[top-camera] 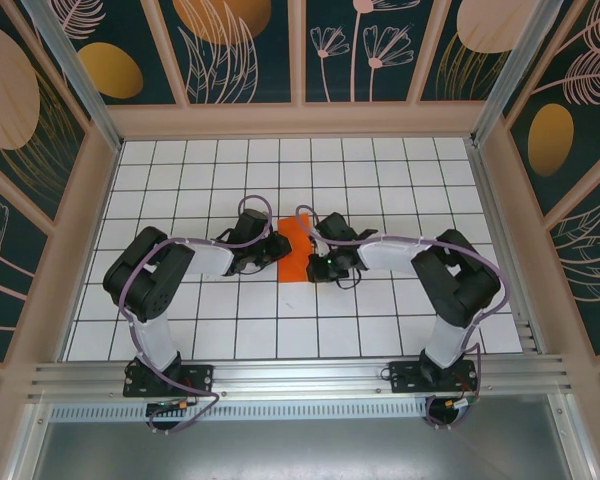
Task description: Fold a paper plane with a square sheet of paper (pick it up from the middle)
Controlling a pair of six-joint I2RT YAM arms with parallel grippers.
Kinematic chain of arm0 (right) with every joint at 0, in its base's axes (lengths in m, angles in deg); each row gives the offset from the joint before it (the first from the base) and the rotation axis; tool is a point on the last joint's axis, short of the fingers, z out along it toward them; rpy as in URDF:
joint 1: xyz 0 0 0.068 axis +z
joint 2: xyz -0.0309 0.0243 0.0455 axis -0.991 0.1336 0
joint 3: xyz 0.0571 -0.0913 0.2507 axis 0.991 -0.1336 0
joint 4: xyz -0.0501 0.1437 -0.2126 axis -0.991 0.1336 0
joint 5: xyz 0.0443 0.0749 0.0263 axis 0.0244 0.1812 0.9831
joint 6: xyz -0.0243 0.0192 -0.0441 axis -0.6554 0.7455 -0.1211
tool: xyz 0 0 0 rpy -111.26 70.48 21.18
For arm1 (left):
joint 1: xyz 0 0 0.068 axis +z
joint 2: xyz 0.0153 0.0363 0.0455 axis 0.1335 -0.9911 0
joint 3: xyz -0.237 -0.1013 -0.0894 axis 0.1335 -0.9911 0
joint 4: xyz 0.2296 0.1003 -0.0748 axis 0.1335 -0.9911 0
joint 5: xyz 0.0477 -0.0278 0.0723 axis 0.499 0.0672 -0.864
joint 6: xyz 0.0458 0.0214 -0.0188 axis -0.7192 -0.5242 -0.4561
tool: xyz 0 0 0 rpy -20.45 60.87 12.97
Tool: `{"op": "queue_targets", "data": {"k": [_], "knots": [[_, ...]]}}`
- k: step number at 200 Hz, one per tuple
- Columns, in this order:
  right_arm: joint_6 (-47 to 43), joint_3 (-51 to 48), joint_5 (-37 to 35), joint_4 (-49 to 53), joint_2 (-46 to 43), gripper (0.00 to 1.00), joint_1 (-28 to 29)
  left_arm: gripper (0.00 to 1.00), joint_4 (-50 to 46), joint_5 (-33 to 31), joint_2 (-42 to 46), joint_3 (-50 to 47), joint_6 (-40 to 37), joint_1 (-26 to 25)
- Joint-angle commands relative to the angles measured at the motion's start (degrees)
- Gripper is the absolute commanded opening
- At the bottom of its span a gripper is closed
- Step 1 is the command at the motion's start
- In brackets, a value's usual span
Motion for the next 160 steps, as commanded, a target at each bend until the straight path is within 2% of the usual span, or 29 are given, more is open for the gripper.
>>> {"op": "queue_targets", "data": {"k": [1,41,78,105,130,160], "knots": [[2.1,-3.7,-1.5,9.8,-1.7,0.06,-0.3,0.17,-5.8,-6.2,-6.0,-1.2,-1.4,0.6],[4.6,-3.4,-4.2,7.9,-8.9,0.08,-1.4,0.19,-5.7,-5.2,-5.2,-0.2,-1.8,0.6],[8.1,-2.6,-6.6,0.8,-13.1,0.19,-4.1,0.26,-5.8,-3.2,-0.2,2.1,-2.7,0.6],[8.5,0.2,-6.4,-4.2,-9.9,0.22,-4.5,0.37,-5.6,-3.5,5.3,2.4,-1.8,0.6],[7.7,2.9,-3.3,-7.1,-5.8,0.23,-4.3,0.43,-2.8,-4.6,11.0,-1.1,1.2,0.6],[6.5,5.4,-0.7,-8.0,-2.3,0.22,-4.5,0.43,1.0,-3.7,14.9,-6.1,4.4,0.6]]}}
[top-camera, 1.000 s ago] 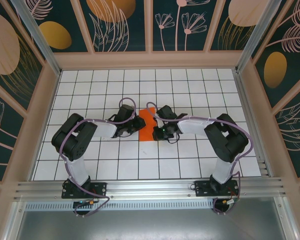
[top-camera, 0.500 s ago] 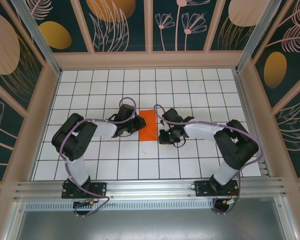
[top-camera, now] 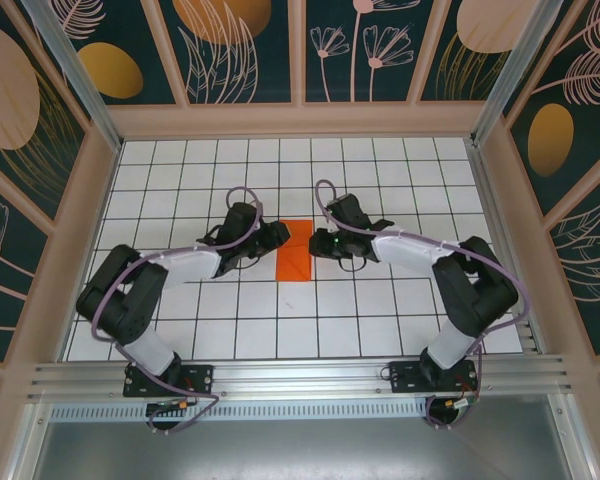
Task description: Fold a paper plane with a square sheet of paper (pick it up from the middle)
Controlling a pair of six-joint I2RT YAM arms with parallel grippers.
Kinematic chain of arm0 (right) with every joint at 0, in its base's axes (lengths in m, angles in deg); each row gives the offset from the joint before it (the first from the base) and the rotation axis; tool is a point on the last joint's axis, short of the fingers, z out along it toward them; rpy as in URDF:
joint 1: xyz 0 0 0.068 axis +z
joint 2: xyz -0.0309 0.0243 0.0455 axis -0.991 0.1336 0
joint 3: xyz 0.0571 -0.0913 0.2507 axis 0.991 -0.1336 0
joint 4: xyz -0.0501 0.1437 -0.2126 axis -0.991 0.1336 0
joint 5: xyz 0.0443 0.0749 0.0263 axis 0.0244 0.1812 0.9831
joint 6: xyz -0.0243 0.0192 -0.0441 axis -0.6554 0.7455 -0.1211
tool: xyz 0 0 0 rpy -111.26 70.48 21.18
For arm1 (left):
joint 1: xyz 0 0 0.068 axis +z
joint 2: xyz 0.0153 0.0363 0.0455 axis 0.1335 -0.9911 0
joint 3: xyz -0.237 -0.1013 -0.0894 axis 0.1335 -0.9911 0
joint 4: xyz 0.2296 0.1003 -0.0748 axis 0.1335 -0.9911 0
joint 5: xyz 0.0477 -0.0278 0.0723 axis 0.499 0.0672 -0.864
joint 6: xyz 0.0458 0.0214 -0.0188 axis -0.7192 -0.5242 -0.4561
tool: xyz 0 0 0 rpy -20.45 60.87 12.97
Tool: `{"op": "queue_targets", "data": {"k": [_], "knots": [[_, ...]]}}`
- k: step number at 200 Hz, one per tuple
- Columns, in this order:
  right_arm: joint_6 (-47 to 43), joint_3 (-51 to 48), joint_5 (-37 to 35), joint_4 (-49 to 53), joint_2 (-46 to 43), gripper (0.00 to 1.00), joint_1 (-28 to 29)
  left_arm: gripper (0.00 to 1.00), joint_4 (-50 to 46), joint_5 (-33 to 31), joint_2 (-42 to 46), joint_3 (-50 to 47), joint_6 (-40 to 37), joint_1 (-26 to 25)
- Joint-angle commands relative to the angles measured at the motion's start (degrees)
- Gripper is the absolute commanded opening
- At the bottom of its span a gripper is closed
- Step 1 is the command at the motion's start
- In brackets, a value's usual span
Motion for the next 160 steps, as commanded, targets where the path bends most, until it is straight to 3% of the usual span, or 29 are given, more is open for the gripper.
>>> {"op": "queue_targets", "data": {"k": [1,78,123,160], "knots": [[-0.9,2.9,3.1,-2.7,2.5,0.21,-0.1,0.43,3.1,-0.4,2.3,-3.7,3.3,0.3],[-3.6,4.8,7.7,-2.4,5.6,0.20,-0.6,0.43,8.2,2.9,0.4,-7.8,7.8,-0.5],[-3.8,5.4,8.6,-3.1,8.7,0.20,-1.1,0.36,9.1,4.9,-2.0,-6.9,9.0,-1.4],[-4.1,5.8,6.8,-2.4,10.7,0.19,-2.4,0.40,6.8,4.2,-3.5,-5.1,8.8,-2.1]]}}
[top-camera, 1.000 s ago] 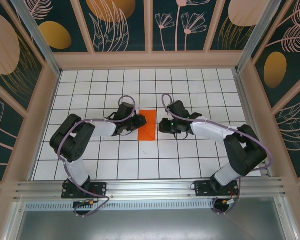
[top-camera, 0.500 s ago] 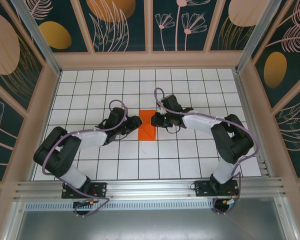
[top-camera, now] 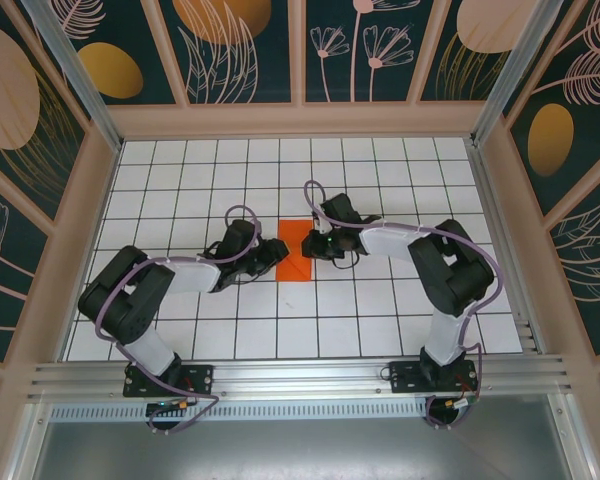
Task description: Fold a paper plane with a square sheet of paper (pick it up from the middle)
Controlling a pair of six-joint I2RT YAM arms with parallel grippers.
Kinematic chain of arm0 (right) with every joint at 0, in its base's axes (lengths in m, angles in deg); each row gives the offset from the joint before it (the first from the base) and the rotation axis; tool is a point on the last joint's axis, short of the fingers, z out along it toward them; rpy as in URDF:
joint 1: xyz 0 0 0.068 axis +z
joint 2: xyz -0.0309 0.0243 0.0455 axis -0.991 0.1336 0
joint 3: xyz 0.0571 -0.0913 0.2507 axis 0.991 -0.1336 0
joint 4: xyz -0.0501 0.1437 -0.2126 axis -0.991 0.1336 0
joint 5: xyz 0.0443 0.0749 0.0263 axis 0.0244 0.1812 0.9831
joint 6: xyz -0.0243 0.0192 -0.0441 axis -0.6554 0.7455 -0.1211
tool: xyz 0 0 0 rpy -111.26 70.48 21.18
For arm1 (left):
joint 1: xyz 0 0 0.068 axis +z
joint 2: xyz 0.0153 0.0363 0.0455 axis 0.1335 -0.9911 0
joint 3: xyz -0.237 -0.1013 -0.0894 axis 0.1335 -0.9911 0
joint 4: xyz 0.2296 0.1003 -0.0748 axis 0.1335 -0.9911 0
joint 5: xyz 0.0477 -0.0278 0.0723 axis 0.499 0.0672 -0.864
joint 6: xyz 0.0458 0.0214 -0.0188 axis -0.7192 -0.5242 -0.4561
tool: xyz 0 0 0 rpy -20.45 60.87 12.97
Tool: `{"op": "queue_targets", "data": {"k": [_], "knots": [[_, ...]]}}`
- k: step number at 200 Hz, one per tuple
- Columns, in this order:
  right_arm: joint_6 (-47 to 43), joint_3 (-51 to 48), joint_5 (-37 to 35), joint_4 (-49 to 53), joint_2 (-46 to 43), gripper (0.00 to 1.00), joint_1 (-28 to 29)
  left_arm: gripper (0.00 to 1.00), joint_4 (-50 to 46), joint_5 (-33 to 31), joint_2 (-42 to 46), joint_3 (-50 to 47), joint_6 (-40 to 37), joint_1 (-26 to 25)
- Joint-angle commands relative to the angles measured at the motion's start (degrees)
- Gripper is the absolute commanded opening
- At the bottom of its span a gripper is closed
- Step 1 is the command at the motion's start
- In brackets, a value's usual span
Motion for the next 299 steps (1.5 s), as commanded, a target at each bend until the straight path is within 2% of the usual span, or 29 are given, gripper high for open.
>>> {"op": "queue_targets", "data": {"k": [1,46,79,145,191,258,299], "knots": [[-1.1,2.0,-0.3,-0.7,1.2,0.19,-1.2,0.40,-0.2,0.4,-1.7,2.2,0.5,-0.5],[-2.0,1.4,1.2,-1.5,2.2,0.19,-2.7,0.46,-0.7,0.0,-4.5,4.8,0.7,-1.4],[-2.2,0.9,2.2,-2.3,2.3,0.19,-3.0,0.49,-4.5,-1.6,-5.8,7.0,0.7,-1.6],[-2.3,-0.2,1.4,-3.3,-2.7,0.18,-3.2,0.51,-9.2,-6.8,0.2,5.0,0.8,-1.9],[-3.4,-0.9,1.9,-4.2,-6.2,0.19,-1.8,0.41,-8.7,-6.4,-0.9,5.0,0.1,-1.9],[-5.2,1.3,4.2,-2.5,-1.5,0.20,0.1,0.33,-12.7,-6.5,-4.7,9.8,-1.6,-1.9],[-5.4,1.7,1.3,-1.1,1.2,0.20,-0.7,0.34,-12.4,-6.6,-4.5,8.9,-0.4,-2.2]]}}
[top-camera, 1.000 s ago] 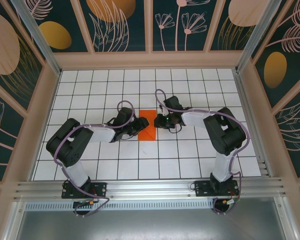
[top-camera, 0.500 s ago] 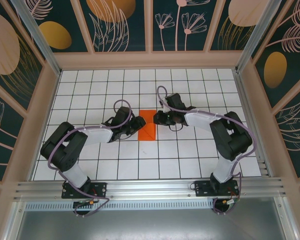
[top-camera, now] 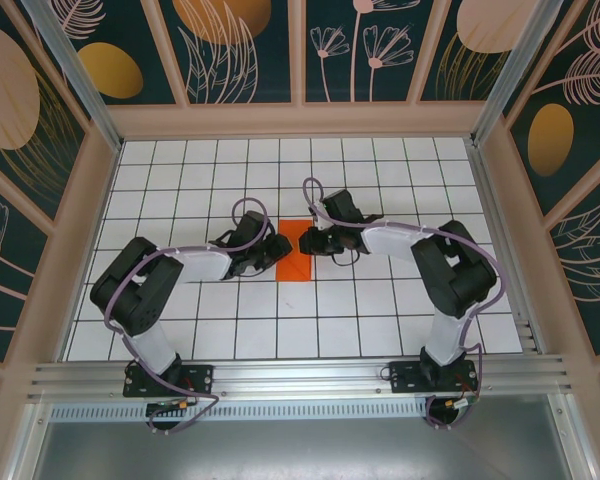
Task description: Fold a paper plane with a square sheet of paper (pick it up from the middle)
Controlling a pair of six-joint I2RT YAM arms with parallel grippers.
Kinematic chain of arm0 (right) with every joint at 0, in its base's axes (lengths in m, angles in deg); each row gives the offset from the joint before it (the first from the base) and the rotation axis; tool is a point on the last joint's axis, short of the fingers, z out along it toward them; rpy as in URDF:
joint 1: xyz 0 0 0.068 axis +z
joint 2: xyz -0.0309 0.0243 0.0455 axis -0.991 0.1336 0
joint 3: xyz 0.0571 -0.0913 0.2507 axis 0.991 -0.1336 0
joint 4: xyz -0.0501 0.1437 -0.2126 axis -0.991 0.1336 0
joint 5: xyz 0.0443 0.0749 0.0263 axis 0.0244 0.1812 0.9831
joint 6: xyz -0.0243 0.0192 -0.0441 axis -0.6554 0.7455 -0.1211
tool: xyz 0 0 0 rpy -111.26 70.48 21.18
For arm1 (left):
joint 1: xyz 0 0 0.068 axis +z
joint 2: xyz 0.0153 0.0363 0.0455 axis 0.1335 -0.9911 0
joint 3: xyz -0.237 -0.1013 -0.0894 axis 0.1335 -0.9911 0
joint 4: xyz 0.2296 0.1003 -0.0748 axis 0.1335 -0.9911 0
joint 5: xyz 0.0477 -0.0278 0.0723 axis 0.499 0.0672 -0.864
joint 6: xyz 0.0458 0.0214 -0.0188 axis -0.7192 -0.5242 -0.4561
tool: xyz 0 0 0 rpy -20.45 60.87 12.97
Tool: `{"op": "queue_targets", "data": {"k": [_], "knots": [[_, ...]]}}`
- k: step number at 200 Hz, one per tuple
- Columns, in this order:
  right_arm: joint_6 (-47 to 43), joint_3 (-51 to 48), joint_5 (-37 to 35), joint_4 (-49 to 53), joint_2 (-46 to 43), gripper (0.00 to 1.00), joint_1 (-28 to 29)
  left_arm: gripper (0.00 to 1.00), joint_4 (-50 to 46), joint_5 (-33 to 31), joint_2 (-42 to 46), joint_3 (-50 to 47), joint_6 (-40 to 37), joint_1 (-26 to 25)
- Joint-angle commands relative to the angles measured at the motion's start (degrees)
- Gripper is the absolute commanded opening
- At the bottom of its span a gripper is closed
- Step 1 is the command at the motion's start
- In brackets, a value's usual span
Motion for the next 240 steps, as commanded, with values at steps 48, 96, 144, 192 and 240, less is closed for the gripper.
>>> {"op": "queue_targets", "data": {"k": [48,96,144,192,240], "knots": [[-0.7,1.3,-2.9,1.0,2.8,0.19,-1.1,0.42,-2.3,-0.1,-0.4,0.0,-0.1,-0.7],[-0.3,1.0,-2.5,0.4,3.4,0.19,-1.5,0.49,-1.5,0.1,-1.5,1.2,0.5,-0.8],[-0.2,0.7,-1.5,-0.2,3.5,0.19,-1.4,0.44,-0.4,1.2,-3.0,2.9,0.8,-0.8],[-0.1,0.5,-2.0,-0.1,3.9,0.19,-1.6,0.44,-0.6,1.4,-3.8,4.0,0.8,-0.8],[2.0,-1.6,-3.4,-1.1,3.3,0.16,-3.4,0.42,-1.6,0.5,-3.0,4.0,0.7,-0.8]]}}
